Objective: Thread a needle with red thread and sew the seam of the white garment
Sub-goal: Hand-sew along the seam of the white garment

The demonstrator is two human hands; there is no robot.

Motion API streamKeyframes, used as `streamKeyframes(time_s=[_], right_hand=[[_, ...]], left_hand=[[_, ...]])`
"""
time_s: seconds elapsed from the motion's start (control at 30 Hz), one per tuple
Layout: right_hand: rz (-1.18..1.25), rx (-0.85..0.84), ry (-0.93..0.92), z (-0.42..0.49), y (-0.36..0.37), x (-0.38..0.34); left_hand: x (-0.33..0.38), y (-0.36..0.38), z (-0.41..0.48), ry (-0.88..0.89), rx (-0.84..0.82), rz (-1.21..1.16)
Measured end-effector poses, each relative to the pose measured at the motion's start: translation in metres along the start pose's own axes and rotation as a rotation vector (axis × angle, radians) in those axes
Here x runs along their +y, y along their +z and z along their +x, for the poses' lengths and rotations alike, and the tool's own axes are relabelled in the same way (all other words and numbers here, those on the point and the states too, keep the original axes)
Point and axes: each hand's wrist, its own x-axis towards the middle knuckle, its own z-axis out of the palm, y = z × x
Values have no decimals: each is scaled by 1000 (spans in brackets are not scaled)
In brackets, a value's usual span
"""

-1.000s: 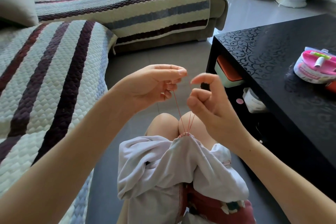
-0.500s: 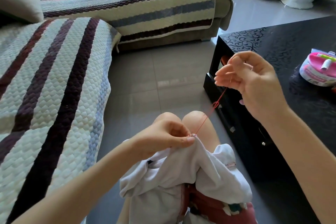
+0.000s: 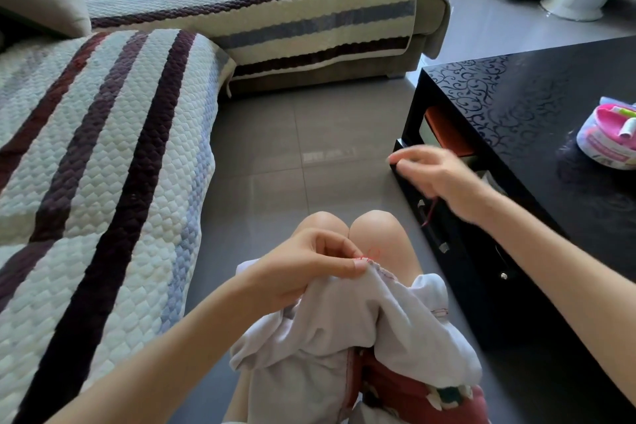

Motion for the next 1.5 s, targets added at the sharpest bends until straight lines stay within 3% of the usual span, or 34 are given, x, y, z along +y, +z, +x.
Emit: streamKeyframes(time_s=[0.1,0.2,0.53,0.73,0.87,1.03,1.13,1.23,1.33,1.5], right_hand=[[99,-549,-2,-44,30,-11],[147,-741,-18,-66,35,-14],[163,-635,-44,-80,26,-13],[202,-420,-126,-77,13,-19],[346,-337,-109,-73,5,-31],[356,-242,-70,-69,5,-37],[219,-126,-73,-70,13,-32],[9,-180,-143,-79,27,-23],[32,-212,-167,-93,36,-15],[-95,-173,-364,-107,49,-6]], left_hand=[[1,-1,-1,5,-16,3],[0,-1,-3,5,-32,6],[0,0,-6,-19,-36,20],[1,1,-4,-31,-45,82],[1,4,-1,-31,-28,128],[3,6,-2,-22,-12,123],[4,6,-2,-26,8,110],[4,4,-3,-41,1,114],[2,3,-2,-53,1,74],[-2,0,0,-68,5,44]])
